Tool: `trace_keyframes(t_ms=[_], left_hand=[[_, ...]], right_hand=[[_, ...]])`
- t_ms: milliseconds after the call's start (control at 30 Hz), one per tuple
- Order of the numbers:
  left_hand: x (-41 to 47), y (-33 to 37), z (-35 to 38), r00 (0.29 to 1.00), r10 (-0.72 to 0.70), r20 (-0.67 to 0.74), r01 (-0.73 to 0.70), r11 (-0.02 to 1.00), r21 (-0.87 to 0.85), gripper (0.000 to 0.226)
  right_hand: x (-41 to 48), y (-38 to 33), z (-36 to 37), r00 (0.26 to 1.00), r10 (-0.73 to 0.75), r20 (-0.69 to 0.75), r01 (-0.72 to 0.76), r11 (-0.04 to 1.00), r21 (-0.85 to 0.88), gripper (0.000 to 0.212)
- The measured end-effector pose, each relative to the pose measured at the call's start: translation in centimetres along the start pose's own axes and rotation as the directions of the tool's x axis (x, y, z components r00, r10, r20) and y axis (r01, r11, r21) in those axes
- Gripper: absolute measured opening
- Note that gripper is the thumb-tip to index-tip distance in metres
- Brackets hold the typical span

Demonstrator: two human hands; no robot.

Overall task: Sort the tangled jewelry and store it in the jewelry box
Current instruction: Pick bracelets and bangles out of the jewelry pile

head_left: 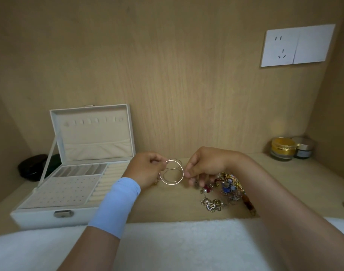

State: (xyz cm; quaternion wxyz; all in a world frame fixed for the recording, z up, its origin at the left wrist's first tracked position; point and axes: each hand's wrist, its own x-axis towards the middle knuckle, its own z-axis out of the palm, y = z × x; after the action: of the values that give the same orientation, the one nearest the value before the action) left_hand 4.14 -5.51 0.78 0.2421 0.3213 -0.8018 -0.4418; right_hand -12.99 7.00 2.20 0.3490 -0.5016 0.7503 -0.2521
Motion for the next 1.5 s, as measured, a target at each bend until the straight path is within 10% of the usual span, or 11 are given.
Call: trace_keyframes(t_ms=[400, 1000, 1200, 1500], left_hand=[[-0.3, -1.0, 0.4, 0.982, 0.147, -0.116, -0.125, 0.976, 0.178, 0.019], [0.3, -1.8, -0.9, 0.972, 0.231, 0.048, -0.234, 0.911, 0.341, 0.025], [0.2, -2.1, -1.6, 0.983, 0.155, 0.096, -0.181, 0.904, 0.388, 0.028], [0.1, -2.7, -0.9, 0.978, 0.122, 0.17, -0.184, 0.889, 0.419, 0.016]], right_hand=[[-0.7, -1.7, -0.2, 0.973, -0.103, -0.206, 0.072, 0.986, -0.152, 0.008], [-1.0, -2.1, -0.5, 0.937, -0.094, -0.336, 0.167, 0.967, 0.194, 0.017], [-2.2, -2.5, -0.8, 0.989, -0.126, -0.073, 0.13, 0.991, 0.043, 0.014], [-2.3, -3.9, 0.0, 0.932, -0.33, -0.148, 0.356, 0.912, 0.205, 0.016]])
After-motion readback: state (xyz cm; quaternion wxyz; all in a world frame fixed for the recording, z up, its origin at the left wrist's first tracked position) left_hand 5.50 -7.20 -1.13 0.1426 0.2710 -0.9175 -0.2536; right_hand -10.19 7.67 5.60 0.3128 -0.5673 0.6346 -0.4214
